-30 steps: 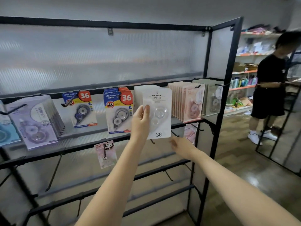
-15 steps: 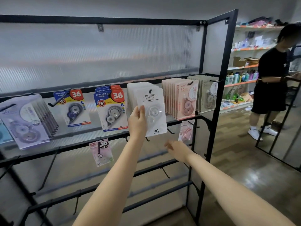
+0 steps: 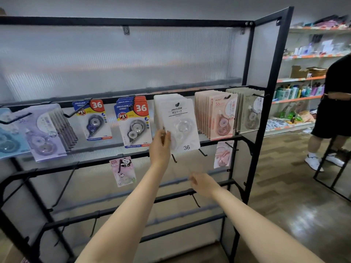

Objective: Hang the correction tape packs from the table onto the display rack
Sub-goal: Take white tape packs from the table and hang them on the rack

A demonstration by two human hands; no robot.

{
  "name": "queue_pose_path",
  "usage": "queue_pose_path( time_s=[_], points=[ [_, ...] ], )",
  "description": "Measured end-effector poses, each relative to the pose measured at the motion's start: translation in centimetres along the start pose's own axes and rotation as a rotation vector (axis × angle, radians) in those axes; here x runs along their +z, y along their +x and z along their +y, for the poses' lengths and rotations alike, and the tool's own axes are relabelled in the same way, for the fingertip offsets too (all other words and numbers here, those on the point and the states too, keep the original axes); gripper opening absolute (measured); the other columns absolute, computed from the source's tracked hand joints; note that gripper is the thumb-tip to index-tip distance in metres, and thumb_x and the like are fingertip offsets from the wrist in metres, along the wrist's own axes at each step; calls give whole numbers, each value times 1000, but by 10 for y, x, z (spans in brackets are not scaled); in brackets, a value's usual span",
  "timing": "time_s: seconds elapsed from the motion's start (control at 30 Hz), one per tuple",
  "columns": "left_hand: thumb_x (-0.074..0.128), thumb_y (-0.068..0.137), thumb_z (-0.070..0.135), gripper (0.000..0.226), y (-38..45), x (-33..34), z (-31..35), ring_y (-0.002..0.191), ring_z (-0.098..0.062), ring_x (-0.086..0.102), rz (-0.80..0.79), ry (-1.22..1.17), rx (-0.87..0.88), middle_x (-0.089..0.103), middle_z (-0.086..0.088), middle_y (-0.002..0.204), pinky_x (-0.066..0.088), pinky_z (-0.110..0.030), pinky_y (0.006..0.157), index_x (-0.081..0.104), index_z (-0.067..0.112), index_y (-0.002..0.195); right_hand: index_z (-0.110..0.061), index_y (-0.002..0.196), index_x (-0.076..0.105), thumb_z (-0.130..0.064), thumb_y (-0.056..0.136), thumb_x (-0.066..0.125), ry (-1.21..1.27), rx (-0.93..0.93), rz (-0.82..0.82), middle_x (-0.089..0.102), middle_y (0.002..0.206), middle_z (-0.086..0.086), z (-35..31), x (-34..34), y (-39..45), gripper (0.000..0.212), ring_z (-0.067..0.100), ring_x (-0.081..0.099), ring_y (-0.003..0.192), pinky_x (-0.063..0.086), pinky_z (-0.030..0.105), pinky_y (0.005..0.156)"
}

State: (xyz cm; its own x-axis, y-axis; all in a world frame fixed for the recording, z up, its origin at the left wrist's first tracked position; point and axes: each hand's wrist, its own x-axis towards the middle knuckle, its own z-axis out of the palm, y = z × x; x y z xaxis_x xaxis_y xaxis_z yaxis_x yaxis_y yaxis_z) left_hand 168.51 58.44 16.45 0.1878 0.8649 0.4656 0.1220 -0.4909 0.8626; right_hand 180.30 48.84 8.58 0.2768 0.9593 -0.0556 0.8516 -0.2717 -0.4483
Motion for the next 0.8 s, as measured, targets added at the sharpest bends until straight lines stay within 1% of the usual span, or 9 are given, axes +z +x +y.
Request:
queue_pose_path(
  time_s=[0.03,0.1,0.2,0.3,0.4,0.5,0.6,0.7,0.8],
  points=[
    [47,100,27,14,-5,-5,-7,72,-20,58,-11,9,-17,59,4,77,46,-32,67,53,15,95,-7,122,54,-16,99,40,-3,14,-16,61,117,11,-4,5,-2,28,26,57,108,45,32,91],
    [47,100,26,13,-16,-20,-24,77,-19,63,-63,55,-50,64,7,77,51,-34,73,56,18,95,-10,121,55,-17,98,42,-23,24,-51,61,118,11,-16,15,-6,28,28,57,110,44,34,93],
    [46,100,27,15,-34,-51,-48,82,-17,63,-190,267,-67,65,8,81,51,-36,79,58,17,100,-13,120,57,-20,97,43,-86,-18,-104,62,118,10,-43,32,-10,28,27,58,109,46,35,93],
    [44,101,30,21,-51,-97,-66,89,-17,61,-305,561,-24,66,4,94,48,-32,79,60,19,108,-13,120,56,-18,100,37,-60,-79,-144,61,117,8,-86,52,-14,27,21,59,101,45,29,84],
    [41,101,33,26,-67,-160,-71,89,-19,61,-342,809,10,66,1,101,46,-31,72,61,19,109,-16,124,51,-17,99,36,-66,-184,-156,57,123,7,-147,73,-14,29,22,55,105,42,29,83],
    [38,101,33,31,-86,-246,-71,101,-22,58,-354,1018,-20,61,-2,113,46,-33,77,59,17,117,-16,126,51,-13,98,42,-86,-332,-168,58,119,6,-226,106,-22,30,21,55,102,45,29,84],
    [39,100,30,33,-120,-356,-76,113,-29,53,-339,1258,-103,56,-9,120,46,-39,85,57,10,118,-14,125,52,-11,96,43,-196,-497,-142,59,120,8,-326,150,-44,30,26,56,108,47,35,87],
    [39,100,30,34,-172,-475,-77,118,-32,48,-304,1465,-260,52,-13,123,42,-42,90,54,6,119,-9,117,52,-9,94,43,-312,-712,-112,56,121,11,-434,202,-82,25,29,53,112,43,36,85],
    [40,99,30,37,-239,-586,-70,121,-32,46,-238,1567,-466,50,-14,129,40,-42,94,51,6,125,-7,120,48,-9,94,40,-353,-932,-81,53,125,12,-536,259,-138,27,29,48,118,41,37,91]
  ],
)
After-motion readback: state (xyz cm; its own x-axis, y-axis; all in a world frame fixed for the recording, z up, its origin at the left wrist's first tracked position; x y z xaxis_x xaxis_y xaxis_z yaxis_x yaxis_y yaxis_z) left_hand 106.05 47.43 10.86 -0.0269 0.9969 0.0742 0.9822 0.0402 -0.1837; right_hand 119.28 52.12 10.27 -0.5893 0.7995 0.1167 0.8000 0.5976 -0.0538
